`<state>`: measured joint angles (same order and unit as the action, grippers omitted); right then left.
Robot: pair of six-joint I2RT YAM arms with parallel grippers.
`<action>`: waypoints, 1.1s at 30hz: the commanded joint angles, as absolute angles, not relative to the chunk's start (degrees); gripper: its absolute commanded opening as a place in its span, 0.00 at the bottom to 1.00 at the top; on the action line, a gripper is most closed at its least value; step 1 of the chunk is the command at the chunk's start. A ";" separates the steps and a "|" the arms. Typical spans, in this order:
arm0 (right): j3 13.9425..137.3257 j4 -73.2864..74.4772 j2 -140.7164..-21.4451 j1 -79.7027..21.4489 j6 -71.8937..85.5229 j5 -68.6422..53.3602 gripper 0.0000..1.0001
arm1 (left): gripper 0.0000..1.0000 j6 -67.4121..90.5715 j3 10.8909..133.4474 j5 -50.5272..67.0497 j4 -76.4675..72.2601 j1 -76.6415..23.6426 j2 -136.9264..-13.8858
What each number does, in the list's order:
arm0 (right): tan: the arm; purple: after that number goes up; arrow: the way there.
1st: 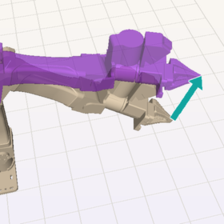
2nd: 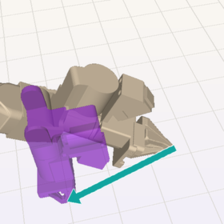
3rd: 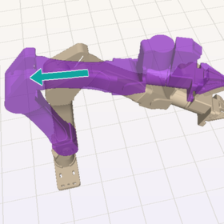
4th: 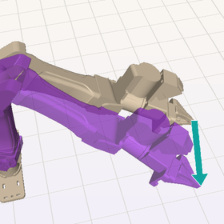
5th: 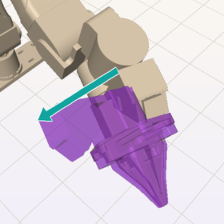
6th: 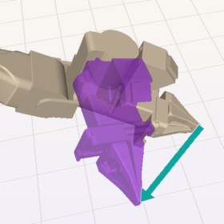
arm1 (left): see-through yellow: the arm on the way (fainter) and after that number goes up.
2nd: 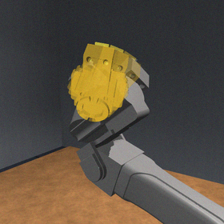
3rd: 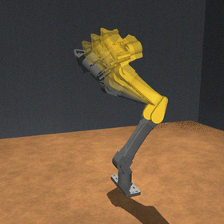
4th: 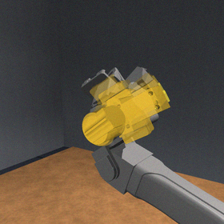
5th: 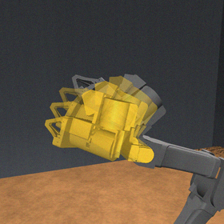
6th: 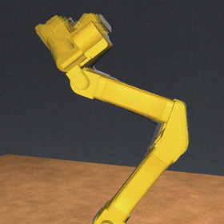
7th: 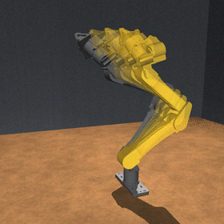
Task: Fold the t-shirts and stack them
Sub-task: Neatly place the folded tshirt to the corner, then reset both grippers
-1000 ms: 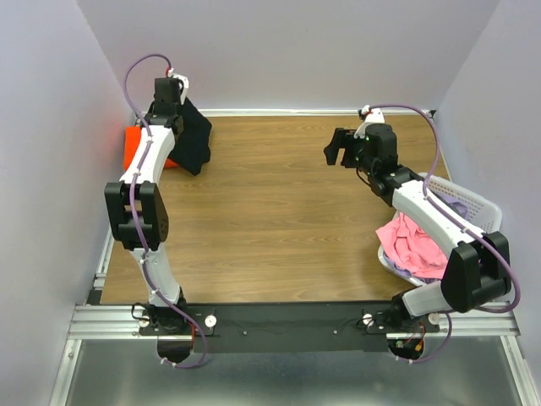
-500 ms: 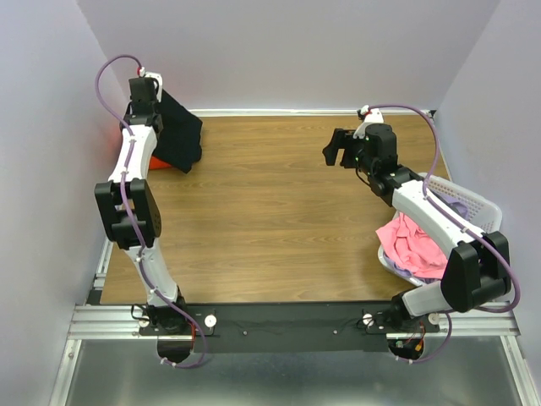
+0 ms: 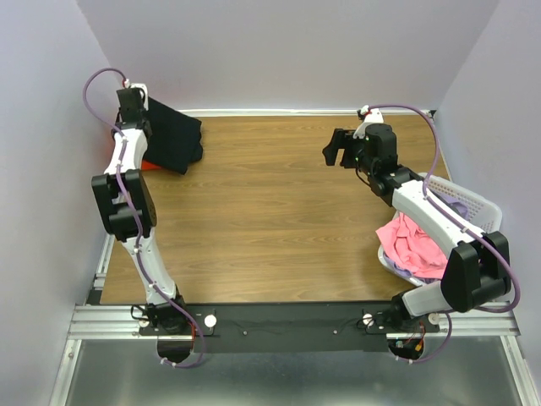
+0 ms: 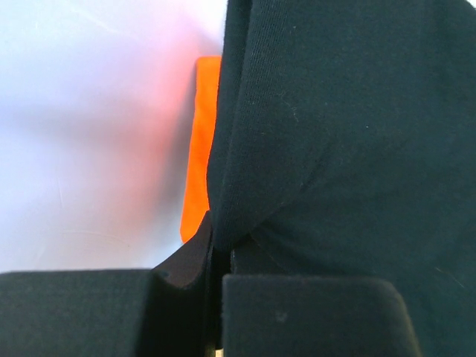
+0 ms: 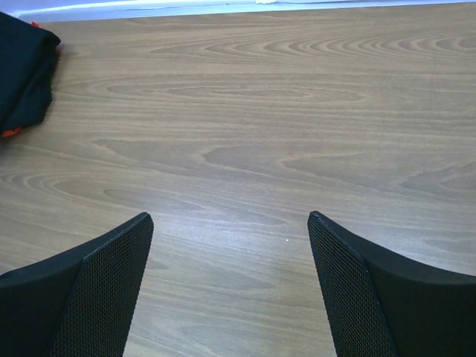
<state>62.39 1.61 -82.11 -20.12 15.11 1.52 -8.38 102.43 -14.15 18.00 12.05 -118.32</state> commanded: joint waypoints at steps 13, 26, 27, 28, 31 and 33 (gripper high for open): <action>61.52 1.76 -82.18 -19.60 15.55 -2.02 0.92 | 0.93 5.88 104.51 -20.57 15.38 15.64 -115.67; 61.09 1.76 -82.01 -19.69 15.47 2.19 0.92 | 0.98 13.18 76.67 -22.32 0.82 4.96 -85.47; 61.00 1.76 -81.74 -19.69 15.56 2.55 0.92 | 0.98 13.18 74.03 -23.37 -0.17 3.09 -83.43; 60.74 1.76 -81.48 -19.69 15.56 2.90 0.92 | 0.98 13.36 69.04 -25.55 -2.26 0.64 -81.23; 60.03 1.76 -80.07 -19.60 15.64 3.87 0.92 | 0.98 14.23 59.99 -28.47 -6.58 -8.50 -73.32; 59.07 1.58 -79.11 -19.60 15.99 4.22 0.92 | 0.98 15.90 55.92 -28.74 -9.13 -13.87 -67.96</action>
